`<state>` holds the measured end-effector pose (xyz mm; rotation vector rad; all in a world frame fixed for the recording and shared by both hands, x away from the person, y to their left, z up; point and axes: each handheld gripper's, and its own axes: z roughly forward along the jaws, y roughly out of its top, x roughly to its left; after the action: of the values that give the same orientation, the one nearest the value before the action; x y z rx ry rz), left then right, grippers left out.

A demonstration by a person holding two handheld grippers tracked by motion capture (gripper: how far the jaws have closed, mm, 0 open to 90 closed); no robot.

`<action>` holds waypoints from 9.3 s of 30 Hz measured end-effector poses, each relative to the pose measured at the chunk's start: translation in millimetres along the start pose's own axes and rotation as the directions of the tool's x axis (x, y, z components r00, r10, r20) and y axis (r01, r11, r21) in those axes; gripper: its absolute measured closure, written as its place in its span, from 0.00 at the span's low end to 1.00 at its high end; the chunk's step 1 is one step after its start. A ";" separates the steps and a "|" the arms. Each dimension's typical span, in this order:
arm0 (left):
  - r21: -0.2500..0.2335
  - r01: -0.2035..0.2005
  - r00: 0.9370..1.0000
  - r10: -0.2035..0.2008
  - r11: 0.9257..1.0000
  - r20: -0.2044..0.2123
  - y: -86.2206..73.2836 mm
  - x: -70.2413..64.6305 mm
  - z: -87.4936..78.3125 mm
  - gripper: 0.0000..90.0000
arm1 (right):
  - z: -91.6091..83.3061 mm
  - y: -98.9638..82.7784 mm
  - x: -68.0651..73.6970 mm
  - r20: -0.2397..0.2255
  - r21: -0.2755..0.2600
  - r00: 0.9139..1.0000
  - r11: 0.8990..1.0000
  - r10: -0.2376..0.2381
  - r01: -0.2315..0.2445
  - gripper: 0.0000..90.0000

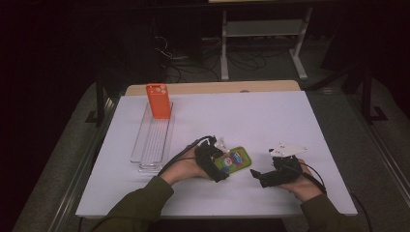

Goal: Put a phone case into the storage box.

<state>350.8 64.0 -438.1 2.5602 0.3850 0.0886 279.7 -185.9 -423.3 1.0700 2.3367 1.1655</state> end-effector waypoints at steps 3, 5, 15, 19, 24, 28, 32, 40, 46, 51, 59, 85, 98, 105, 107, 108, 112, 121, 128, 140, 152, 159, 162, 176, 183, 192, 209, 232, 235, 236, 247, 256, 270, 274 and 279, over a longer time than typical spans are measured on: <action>-0.016 0.019 1.000 -0.019 1.000 -0.005 -0.3 -2.6 2.0 0.08 | -0.1 0.1 -0.1 0.001 0.000 1.000 1.000 0.000 0.000 0.01; -0.010 0.009 1.000 -0.009 1.000 -0.017 -0.4 -2.5 2.3 0.12 | -0.1 0.2 -0.1 0.000 0.000 1.000 1.000 0.002 -0.002 0.01; -0.017 0.006 1.000 -0.006 1.000 -0.010 -2.4 0.1 0.7 0.16 | -0.7 0.1 -1.0 0.002 -0.001 1.000 1.000 0.001 -0.001 0.01; -0.014 -0.001 1.000 0.001 1.000 -0.009 -2.3 0.6 0.1 0.17 | -0.5 0.2 -1.0 0.001 -0.001 1.000 1.000 0.001 -0.001 0.01; -0.013 0.009 1.000 -0.009 1.000 0.002 -3.3 2.9 -2.7 0.17 | -0.3 0.2 -1.4 0.000 -0.003 1.000 1.000 0.001 -0.001 0.01; -0.021 0.018 1.000 -0.018 1.000 0.000 -4.2 6.0 -9.8 0.17 | -0.6 0.2 -2.6 0.000 -0.005 1.000 1.000 -0.001 0.001 0.01; -0.067 0.051 0.999 -0.051 0.996 -0.005 -5.3 9.0 -19.7 0.17 | -1.2 0.8 -1.8 0.000 -0.011 1.000 1.000 0.011 -0.011 0.01; -0.081 0.070 0.997 -0.071 0.994 -0.010 -10.3 18.9 -45.7 0.17 | 1.7 2.4 -0.8 -0.001 -0.017 1.000 1.000 -0.018 0.018 0.01; -0.105 0.103 0.994 -0.106 0.989 -0.016 -8.9 23.1 -62.5 0.17 | 4.0 7.7 3.1 -0.014 -0.019 1.000 1.000 -0.018 0.018 0.01; -0.115 0.107 0.993 -0.111 0.988 -0.031 -6.2 25.0 -74.0 0.17 | 4.8 16.6 4.7 -0.015 -0.030 1.000 0.999 -0.012 0.012 0.01; -0.119 0.116 0.992 -0.121 0.986 -0.034 -5.0 27.8 -82.5 0.17 | 11.1 33.7 3.4 -0.021 -0.052 1.000 0.999 -0.002 0.001 0.01; -0.106 0.127 0.991 -0.131 0.986 -0.033 -6.0 27.3 -78.4 0.18 | 37.5 61.2 20.1 0.045 -0.095 0.977 0.972 -0.211 0.214 0.00; -0.107 0.122 0.992 -0.125 0.987 -0.028 -4.2 24.0 -76.5 0.17 | 40.7 56.6 32.5 0.164 -0.098 0.901 0.902 -0.402 0.421 0.00; -0.105 0.115 0.993 -0.118 0.988 -0.026 -3.9 23.3 -76.4 0.18 | 44.1 54.6 40.6 0.219 -0.066 0.846 0.858 -0.486 0.510 0.00; -0.108 0.117 0.992 -0.121 0.987 -0.025 -3.9 23.1 -76.4 0.18 | 45.4 53.9 43.0 0.243 -0.052 0.815 0.832 -0.526 0.552 0.00; -0.108 0.117 0.992 -0.121 0.987 -0.025 -3.9 23.1 -76.4 0.18 | 46.1 53.3 45.0 0.249 -0.046 0.807 0.825 -0.536 0.563 0.00; -0.107 0.128 0.991 -0.131 0.986 -0.020 -3.9 22.4 -76.5 0.18 | 49.4 51.5 50.0 0.279 -0.014 0.750 0.779 -0.599 0.627 0.00; -0.104 0.122 0.992 -0.125 0.987 -0.022 -3.4 21.4 -76.0 0.18 | 56.3 46.3 61.3 0.348 0.039 0.625 0.677 -0.699 0.735 0.00; -0.082 0.092 0.995 -0.094 0.992 -0.024 -3.4 22.4 -77.3 0.18 | 62.8 41.4 69.4 0.386 0.085 0.509 0.579 -0.769 0.811 0.01; -0.104 0.116 0.993 -0.118 0.988 -0.018 -2.9 19.9 -75.1 0.18 | 73.1 33.2 85.6 0.441 0.175 0.281 0.389 -0.852 0.905 0.10; -0.096 0.110 0.994 -0.112 0.989 -0.015 -2.8 19.9 -75.4 0.18 | 78.9 26.2 94.9 0.470 0.231 0.179 0.316 -0.865 0.920 0.42; -0.096 0.109 0.994 -0.111 0.989 -0.011 -2.6 19.8 -75.0 0.18 | 79.7 25.2 97.2 0.470 0.251 0.160 0.305 -0.868 0.919 0.58; -0.094 0.110 0.994 -0.112 0.989 -0.008 -2.7 19.9 -74.6 0.18 | 81.4 24.1 97.8 0.473 0.258 0.146 0.295 -0.869 0.920 0.63; -0.105 0.117 0.993 -0.117 0.988 0.006 -2.7 20.9 -75.8 0.17 | 80.8 22.6 101.9 0.477 0.266 0.114 0.267 -0.871 0.926 0.82; -0.117 0.115 0.993 -0.114 0.987 0.013 -2.9 21.0 -76.0 0.17 | 80.1 22.5 102.6 0.466 0.274 0.111 0.262 -0.878 0.925 0.84; -0.221 0.151 0.988 -0.152 0.963 0.011 -4.2 23.0 -83.7 0.08 | 77.5 24.2 100.9 0.444 0.266 0.169 0.309 -0.880 0.913 0.85; -0.332 0.150 0.986 -0.164 0.931 -0.013 -10.6 32.8 -105.7 0.01 | 73.1 34.3 79.8 0.408 0.196 0.449 0.556 -0.795 0.808 0.84; -0.367 0.160 0.982 -0.186 0.916 -0.037 -13.6 36.5 -109.9 0.00 | 59.7 48.4 48.9 0.331 0.041 0.796 0.850 -0.507 0.525 0.84; -0.377 0.148 0.983 -0.178 0.914 -0.044 -13.8 38.6 -110.4 0.00 | 58.5 50.0 46.7 0.300 0.013 0.838 0.880 -0.456 0.474 0.84; -0.379 0.155 0.982 -0.185 0.912 -0.045 -14.0 38.8 -110.8 0.00 | 58.3 50.3 46.9 0.294 0.005 0.854 0.894 -0.429 0.448 0.84; -0.415 0.198 0.971 -0.236 0.888 -0.042 -13.5 38.5 -107.5 0.00 | 51.9 55.6 34.7 0.174 -0.090 0.967 0.974 -0.189 0.206 0.84; -0.455 0.254 0.956 -0.293 0.853 -0.015 -10.0 41.1 -100.5 0.00 | 45.6 57.3 25.2 0.117 -0.100 0.992 0.993 -0.056 0.068 0.84; -0.546 0.295 0.939 -0.343 0.784 0.015 -1.0 47.4 -92.6 0.00 | 43.3 62.2 36.7 0.029 -0.129 1.000 0.992 -0.005 0.009 0.84; -0.551 0.278 0.945 -0.326 0.787 0.012 2.2 45.9 -89.5 0.00 | 45.2 63.4 42.3 0.000 -0.131 1.000 0.991 -0.004 0.004 0.84; -0.560 0.282 0.945 -0.326 0.779 0.022 3.0 43.9 -87.1 0.00 | 45.9 64.4 43.7 -0.026 -0.140 1.000 0.990 0.009 -0.012 0.84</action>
<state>381.4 118.6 -363.1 1.8902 0.6893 0.1543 307.5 -103.3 -399.0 1.0250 2.2322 1.3331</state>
